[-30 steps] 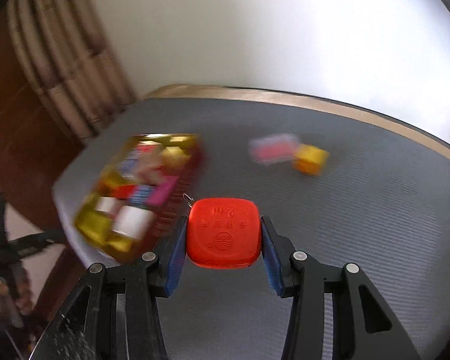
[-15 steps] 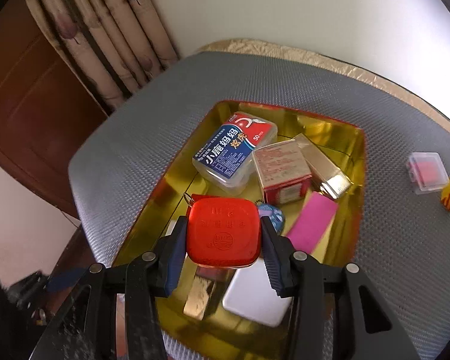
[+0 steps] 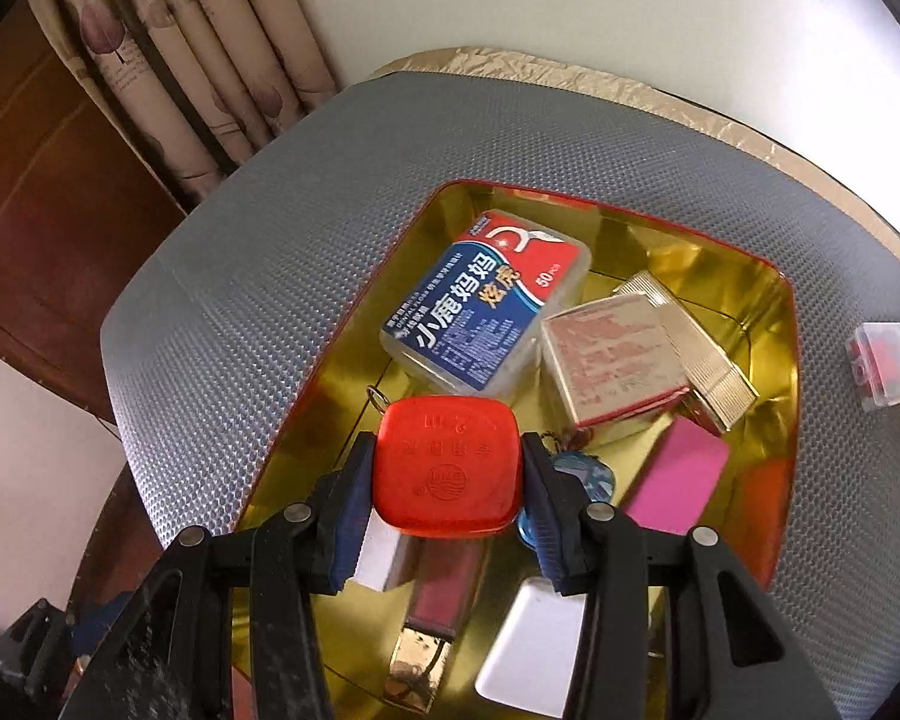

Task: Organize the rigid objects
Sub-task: 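Carry the red case over the tin and lower it with the right gripper, then move the left gripper to the clear plastic box and grasp it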

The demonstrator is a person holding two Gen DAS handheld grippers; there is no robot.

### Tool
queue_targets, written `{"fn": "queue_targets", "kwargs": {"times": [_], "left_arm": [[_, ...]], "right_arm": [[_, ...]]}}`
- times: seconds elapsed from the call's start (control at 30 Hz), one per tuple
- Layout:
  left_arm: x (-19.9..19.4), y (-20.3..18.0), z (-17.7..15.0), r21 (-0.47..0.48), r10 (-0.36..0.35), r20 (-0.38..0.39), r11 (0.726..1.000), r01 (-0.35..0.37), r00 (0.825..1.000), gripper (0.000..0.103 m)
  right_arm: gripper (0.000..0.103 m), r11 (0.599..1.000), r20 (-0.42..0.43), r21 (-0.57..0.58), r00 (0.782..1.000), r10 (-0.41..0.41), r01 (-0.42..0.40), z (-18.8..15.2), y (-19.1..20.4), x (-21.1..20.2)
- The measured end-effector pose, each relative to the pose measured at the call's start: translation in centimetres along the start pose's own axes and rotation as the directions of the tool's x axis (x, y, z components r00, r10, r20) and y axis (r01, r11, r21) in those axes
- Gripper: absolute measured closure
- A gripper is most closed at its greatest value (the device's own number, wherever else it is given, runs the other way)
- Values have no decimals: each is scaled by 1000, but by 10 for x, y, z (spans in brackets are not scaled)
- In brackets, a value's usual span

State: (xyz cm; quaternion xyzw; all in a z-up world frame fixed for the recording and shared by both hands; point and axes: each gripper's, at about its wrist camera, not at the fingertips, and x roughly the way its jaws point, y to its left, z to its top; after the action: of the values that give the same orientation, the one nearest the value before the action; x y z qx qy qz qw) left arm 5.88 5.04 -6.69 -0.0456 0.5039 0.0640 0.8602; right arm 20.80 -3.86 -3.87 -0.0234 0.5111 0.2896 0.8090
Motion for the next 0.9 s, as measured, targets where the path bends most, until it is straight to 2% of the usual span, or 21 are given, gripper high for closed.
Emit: {"fn": "queue_targets", "kwargs": {"times": [0.17,0.3,0.43,0.5,0.6,0.67,0.73,0.83,0.9], "left_arm": [[0,-2,0,8,8,-2,1000,-8,1000,47],[0,-5,0,18,17,-6,1000,-17,1000,47],[1,-9,-2,36,29,-8,999,-29,1000,47],[0,-11,-3,44,33,-8,999,-33,999,47],[0,-14,-4,61,44,-3,997,-44,999,47],[-1,-17,-5,75,51,2,996,-51,999,47],[-1,-20,-6,90,57,5,994,-57,998,47],[-3,-30,-9,123,74,18,989,-75,997,47],[-7,-36,-10,149,79,30,985,-82,996,47]], "right_arm": [[57,1000,0,-5,1000,19,-19,3,4,2],[56,999,64,12,997,44,-45,4,3,-16],[52,997,175,35,982,66,-74,-5,-14,-53],[43,997,216,46,975,49,-60,-16,-26,-68],[32,996,271,57,959,-85,72,-43,-52,-87],[27,969,272,30,931,-245,246,-66,-75,-90],[27,920,240,13,892,-384,393,-88,-103,-89],[27,860,177,50,843,-508,507,-119,-158,-93],[27,836,138,104,824,-549,540,-134,-192,-100]]}}
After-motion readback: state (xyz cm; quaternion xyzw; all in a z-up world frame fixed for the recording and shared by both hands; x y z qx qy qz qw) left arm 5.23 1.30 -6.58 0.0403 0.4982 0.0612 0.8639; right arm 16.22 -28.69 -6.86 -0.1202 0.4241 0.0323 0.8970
